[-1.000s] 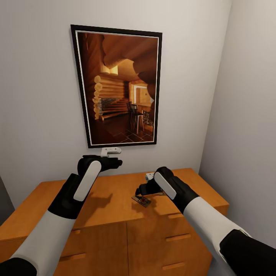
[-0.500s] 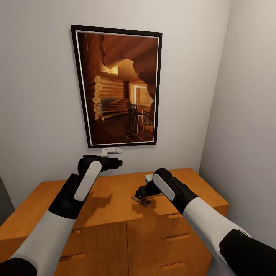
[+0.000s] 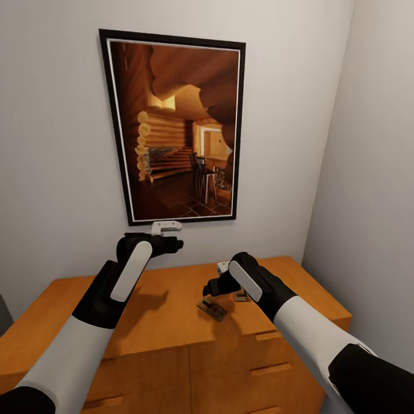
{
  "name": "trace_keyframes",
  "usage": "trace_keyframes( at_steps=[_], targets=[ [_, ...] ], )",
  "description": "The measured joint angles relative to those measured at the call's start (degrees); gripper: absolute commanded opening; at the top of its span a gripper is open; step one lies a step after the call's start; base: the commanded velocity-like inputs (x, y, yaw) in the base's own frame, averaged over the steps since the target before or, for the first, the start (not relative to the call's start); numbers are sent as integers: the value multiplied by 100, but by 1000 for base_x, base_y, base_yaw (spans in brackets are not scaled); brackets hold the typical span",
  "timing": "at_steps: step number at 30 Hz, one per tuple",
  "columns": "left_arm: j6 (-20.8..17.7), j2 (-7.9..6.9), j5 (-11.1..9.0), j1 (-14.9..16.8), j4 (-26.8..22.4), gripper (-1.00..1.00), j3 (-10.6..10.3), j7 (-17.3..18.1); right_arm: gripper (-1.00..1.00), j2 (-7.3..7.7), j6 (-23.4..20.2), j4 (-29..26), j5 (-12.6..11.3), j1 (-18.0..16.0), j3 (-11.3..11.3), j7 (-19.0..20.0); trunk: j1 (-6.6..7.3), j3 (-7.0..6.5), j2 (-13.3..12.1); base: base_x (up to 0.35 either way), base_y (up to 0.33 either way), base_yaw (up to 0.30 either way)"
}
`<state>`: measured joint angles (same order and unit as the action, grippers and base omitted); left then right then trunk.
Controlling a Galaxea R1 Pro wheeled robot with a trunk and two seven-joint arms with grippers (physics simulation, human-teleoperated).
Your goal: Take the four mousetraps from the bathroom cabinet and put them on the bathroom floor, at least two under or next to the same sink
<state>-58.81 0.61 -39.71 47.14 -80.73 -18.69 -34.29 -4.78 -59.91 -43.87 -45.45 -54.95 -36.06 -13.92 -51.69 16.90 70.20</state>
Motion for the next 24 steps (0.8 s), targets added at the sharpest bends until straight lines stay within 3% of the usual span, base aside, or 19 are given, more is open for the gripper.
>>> trace_keyframes(
  at_steps=[24],
  targets=[
    [3, 1, 11, 0, 0, 100, 1, 0, 100, -5, 0, -9, -3, 0, -28, 3, -1, 0, 0, 14, 0, 0]
  ],
)
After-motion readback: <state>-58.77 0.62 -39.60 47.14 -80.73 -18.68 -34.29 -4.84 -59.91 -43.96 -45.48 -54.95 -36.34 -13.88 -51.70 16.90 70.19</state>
